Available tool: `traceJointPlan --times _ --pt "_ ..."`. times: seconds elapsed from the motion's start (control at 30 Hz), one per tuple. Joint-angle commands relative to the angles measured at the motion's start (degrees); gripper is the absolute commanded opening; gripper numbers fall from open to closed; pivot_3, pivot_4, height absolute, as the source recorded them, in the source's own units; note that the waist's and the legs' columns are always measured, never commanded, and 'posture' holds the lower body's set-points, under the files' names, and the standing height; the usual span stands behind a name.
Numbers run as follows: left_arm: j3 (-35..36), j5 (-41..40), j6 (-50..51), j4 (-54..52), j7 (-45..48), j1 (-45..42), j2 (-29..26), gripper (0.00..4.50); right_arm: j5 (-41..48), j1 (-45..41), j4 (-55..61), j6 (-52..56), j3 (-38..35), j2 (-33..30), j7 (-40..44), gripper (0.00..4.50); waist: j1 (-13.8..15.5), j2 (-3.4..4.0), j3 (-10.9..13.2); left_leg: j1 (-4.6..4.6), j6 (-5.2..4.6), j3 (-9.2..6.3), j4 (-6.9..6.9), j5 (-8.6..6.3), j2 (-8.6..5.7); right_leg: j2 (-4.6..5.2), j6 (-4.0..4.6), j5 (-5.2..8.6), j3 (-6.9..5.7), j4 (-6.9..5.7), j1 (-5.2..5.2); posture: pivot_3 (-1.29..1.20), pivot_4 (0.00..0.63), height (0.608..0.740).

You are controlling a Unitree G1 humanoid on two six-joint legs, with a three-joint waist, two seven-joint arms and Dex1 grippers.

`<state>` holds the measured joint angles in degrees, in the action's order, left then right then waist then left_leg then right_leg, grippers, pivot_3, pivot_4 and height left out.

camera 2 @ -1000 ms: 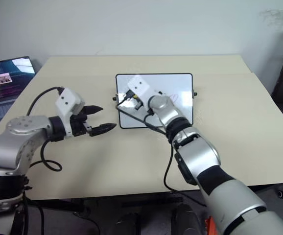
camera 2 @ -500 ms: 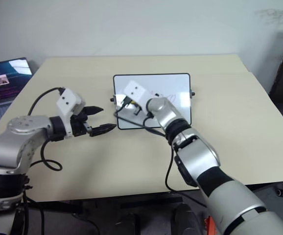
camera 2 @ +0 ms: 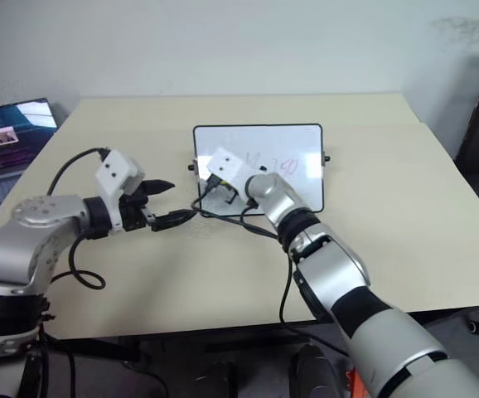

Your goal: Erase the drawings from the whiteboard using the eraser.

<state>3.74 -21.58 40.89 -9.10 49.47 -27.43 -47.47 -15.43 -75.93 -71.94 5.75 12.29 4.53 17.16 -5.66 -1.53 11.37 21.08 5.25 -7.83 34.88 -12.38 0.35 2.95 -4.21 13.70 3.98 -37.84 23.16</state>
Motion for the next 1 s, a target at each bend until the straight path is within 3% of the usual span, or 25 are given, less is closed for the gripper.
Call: traceJointPlan --times 0.03,0.7,1.0 --pt "0.51 0.18 -1.09 -0.39 0.28 -1.27 -0.63 4.5 0.0 -0.86 -1.76 1.96 -1.48 -2.88 -4.07 0.84 0.13 -0.01 0.0 0.01 -0.01 0.0 0.0 0.0 0.0 0.0 0.0 0.0 0.0 0.01 0.0 0.0 0.15 0.74" --pt "0.16 0.75 -1.83 0.66 0.86 -2.05 -0.57 4.5 0.0 -1.85 -2.41 3.41 -0.92 -4.78 -6.43 0.84 0.71 -0.01 -0.01 0.04 -0.01 0.0 -0.03 0.0 0.0 0.0 0.01 0.01 -0.01 0.06 0.0 0.0 0.15 0.74" --pt "-0.02 0.82 -2.02 0.71 0.8 -2.34 -0.47 4.5 0.08 -4.62 -1.46 1.92 0.14 0.51 -4.57 0.84 0.07 -0.01 0.03 0.09 -0.01 0.05 -0.08 0.0 0.06 0.0 0.01 0.01 -0.02 0.11 0.08 0.0 0.15 0.74"
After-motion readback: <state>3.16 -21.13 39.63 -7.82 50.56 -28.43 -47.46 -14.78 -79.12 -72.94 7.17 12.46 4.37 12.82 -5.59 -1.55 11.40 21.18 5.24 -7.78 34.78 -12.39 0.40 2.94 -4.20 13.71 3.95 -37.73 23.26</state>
